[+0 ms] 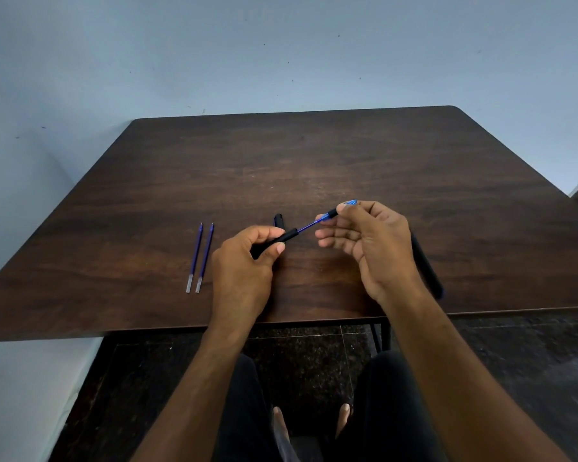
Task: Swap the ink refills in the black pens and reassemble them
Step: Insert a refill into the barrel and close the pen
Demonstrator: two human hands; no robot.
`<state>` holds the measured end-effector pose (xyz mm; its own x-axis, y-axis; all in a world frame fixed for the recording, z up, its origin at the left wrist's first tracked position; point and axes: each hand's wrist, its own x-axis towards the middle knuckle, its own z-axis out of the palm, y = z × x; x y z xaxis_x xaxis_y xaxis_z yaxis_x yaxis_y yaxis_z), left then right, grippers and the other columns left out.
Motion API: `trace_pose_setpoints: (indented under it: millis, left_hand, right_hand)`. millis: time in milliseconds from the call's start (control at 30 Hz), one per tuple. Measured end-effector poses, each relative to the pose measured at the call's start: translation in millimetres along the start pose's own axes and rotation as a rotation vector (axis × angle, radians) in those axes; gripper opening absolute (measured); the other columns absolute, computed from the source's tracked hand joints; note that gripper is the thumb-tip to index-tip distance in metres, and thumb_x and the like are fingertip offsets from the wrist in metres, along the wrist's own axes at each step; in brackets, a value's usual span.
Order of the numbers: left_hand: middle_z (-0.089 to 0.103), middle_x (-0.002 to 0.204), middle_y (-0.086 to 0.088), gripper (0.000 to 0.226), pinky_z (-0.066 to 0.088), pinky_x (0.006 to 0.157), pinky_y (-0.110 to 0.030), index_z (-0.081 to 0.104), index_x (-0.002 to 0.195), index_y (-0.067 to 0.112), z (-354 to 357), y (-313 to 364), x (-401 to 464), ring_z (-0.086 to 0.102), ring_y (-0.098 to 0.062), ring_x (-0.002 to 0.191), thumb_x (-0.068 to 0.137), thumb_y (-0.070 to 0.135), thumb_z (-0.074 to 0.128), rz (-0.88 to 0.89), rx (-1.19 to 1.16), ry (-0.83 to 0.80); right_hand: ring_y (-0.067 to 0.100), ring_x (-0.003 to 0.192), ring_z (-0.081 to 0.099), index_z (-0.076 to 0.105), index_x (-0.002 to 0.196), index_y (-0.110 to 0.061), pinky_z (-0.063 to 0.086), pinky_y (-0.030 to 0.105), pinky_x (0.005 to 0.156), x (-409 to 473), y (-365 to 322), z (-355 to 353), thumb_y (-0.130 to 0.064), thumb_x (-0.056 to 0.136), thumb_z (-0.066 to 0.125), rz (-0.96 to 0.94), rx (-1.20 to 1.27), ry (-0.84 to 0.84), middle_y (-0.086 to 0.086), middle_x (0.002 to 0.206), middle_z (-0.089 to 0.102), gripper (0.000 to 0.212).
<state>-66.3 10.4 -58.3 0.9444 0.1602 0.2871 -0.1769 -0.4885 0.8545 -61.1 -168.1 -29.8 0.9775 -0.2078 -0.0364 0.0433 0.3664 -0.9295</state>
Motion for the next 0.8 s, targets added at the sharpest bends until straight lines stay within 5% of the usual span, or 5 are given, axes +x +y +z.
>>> trace_pose_setpoints:
  millis: [233,800]
  left_hand:
    - [0.069,0.092,0.027,0.025,0.041,0.081,0.003,0.073,0.101,0.037,1,0,0,0.06,0.018,0.097,0.086,0.017,0.077,-0.003,-0.007,-0.007]
    - [0.069,0.091,0.026,0.023,0.043,0.082,0.001,0.074,0.104,0.032,0,1,0,0.061,0.017,0.096,0.087,0.017,0.076,0.015,-0.016,-0.014]
  right_hand:
    - [0.036,0.073,0.076,0.063,0.107,0.003,0.062,0.035,0.062,-3,5,6,-0.006,0.099,0.062,0.03,-0.008,-0.022,0.025,0.089,0.077,0.012]
    - [0.033,0.071,0.074,0.067,0.099,0.002,0.064,0.037,0.063,-7,14,13,-0.004,0.095,0.067,0.049,-0.03,-0.068,0.021,0.084,0.075,0.007]
